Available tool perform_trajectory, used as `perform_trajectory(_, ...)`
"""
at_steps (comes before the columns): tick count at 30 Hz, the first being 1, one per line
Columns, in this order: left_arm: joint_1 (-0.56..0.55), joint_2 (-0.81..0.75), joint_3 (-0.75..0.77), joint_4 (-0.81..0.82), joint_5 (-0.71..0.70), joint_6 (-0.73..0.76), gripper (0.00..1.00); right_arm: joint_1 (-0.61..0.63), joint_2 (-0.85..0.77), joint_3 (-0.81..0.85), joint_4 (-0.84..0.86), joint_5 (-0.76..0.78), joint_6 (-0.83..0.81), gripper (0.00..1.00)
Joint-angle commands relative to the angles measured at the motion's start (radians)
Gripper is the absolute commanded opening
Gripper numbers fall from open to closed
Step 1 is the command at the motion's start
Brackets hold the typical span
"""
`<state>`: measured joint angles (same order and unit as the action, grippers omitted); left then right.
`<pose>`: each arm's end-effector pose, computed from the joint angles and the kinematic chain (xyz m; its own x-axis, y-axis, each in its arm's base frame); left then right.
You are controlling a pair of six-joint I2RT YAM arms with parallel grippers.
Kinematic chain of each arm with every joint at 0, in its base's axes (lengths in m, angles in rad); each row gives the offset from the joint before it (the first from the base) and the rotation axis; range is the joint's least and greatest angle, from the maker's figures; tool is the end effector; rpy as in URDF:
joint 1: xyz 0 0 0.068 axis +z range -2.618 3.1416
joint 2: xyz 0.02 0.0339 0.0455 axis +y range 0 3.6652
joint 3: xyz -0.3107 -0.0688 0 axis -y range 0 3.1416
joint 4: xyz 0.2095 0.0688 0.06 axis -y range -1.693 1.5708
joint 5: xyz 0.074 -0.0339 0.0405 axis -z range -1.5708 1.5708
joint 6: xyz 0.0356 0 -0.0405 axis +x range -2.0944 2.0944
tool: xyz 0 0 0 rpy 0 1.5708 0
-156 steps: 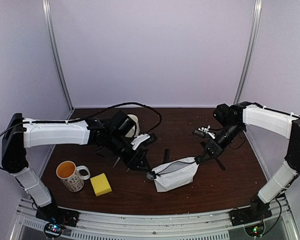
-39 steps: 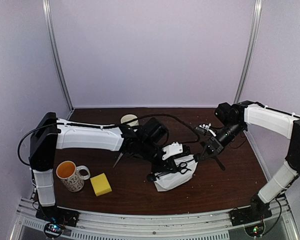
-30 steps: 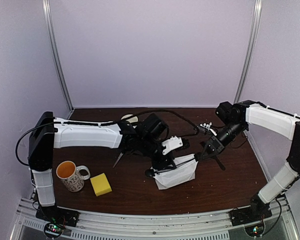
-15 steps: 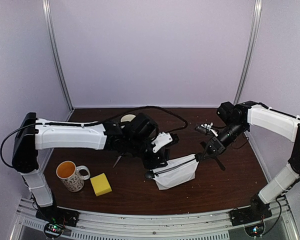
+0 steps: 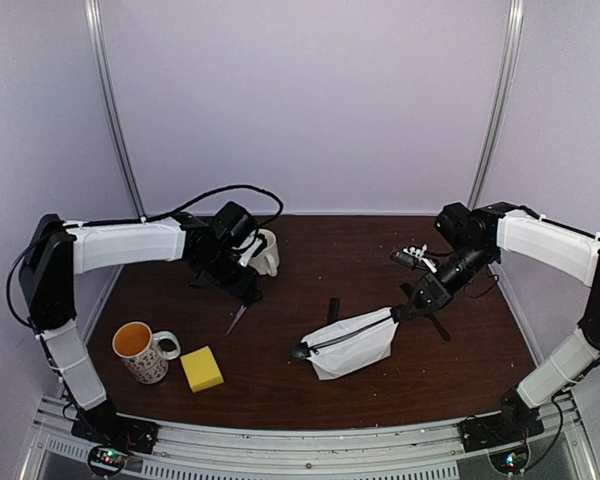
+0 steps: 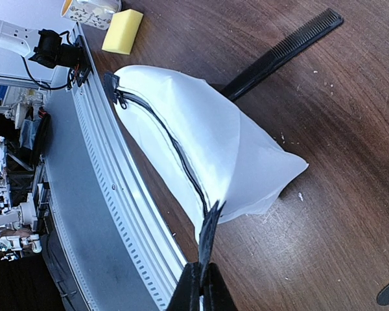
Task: Sort the hair-cutting tools
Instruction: Pick up the scissors at the center of the board.
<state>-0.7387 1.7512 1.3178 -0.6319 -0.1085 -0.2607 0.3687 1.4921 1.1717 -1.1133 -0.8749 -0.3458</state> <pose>0.2570 -0.2288 0.2899 -0.7876 0.3707 -0.4923 0.4426 0.8961 -0.0333 0.2015 0.1071 0.3183 -0.7579 -0.5258 -0.3863 -0.6226 0.4060 0.6689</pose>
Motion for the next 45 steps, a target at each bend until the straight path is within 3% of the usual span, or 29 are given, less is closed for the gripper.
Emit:
perform_trajectory(1, 0.025, 0.125, 0.133, -0.133, -0.034, -0.016, 0.48, -0.005, -0.02, 0.002, 0.006, 0.005, -0.002, 0.02)
perform_trajectory(12, 0.085, 0.302, 0.277, -0.198, 0.059, 0.007, 0.48, -0.005, -0.024, -0.004, 0.009, 0.004, -0.006, 0.02)
perform_trajectory(21, 0.096, 0.344, 0.302, -0.217, 0.049, -0.008, 0.44, -0.005, -0.012, 0.002, 0.006, 0.001, -0.009, 0.02)
perform_trajectory(33, 0.097, 0.377, 0.289, -0.169, 0.007, -0.001, 0.48, -0.005, -0.007, 0.002, 0.004, 0.006, -0.01, 0.02)
perform_trajectory(45, 0.113, 0.401, 0.267, -0.146, 0.061, -0.013, 0.37, -0.005, -0.009, -0.001, 0.007, 0.014, -0.006, 0.02)
